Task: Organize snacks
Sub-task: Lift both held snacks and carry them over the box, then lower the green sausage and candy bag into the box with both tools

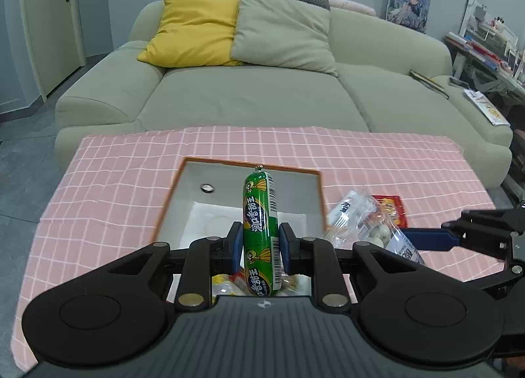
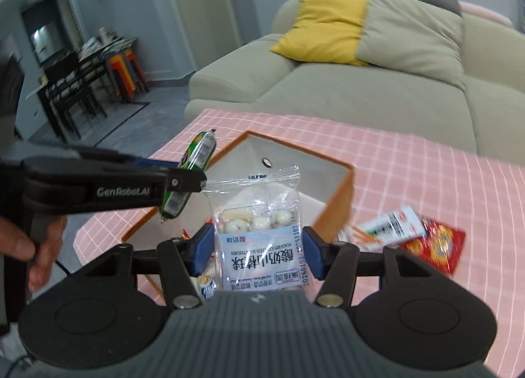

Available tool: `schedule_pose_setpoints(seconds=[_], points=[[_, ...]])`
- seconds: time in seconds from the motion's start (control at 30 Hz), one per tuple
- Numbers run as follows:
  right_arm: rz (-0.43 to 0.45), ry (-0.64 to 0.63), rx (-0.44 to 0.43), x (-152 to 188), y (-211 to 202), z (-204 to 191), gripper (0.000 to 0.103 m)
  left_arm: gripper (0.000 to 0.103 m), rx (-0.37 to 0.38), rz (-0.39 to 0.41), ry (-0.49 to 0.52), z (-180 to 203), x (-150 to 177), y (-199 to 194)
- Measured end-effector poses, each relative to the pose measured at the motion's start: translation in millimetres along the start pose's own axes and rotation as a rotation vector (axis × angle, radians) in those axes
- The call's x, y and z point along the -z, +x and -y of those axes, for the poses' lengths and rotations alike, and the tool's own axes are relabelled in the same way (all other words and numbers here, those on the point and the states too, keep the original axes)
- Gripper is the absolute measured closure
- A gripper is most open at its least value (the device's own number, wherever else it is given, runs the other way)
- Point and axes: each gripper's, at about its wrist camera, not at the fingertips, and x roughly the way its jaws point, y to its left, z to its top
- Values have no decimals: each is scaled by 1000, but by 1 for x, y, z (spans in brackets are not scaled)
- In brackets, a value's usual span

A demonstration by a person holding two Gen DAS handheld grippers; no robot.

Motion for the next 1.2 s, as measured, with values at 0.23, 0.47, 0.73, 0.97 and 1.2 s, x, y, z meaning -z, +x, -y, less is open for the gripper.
schedule_pose_setpoints(seconds=[0.23, 0.47, 0.73, 0.97, 1.2], points=[[-47, -170, 13, -25, 52, -15, 48, 78, -3, -61, 55, -26, -18, 35], [-110, -428, 70, -34, 110, -23, 48, 78, -27, -136, 89, -46, -27, 73], [-179, -590, 89, -27, 157, -21, 48, 78, -47, -247, 136, -53, -18, 121], [-237, -700, 87, -18, 191, -8, 48, 78, -61, -315, 175, -52, -9, 148], [-311, -748, 84, -11, 211, -8, 48, 78, -103, -379, 208, -48, -9, 167]])
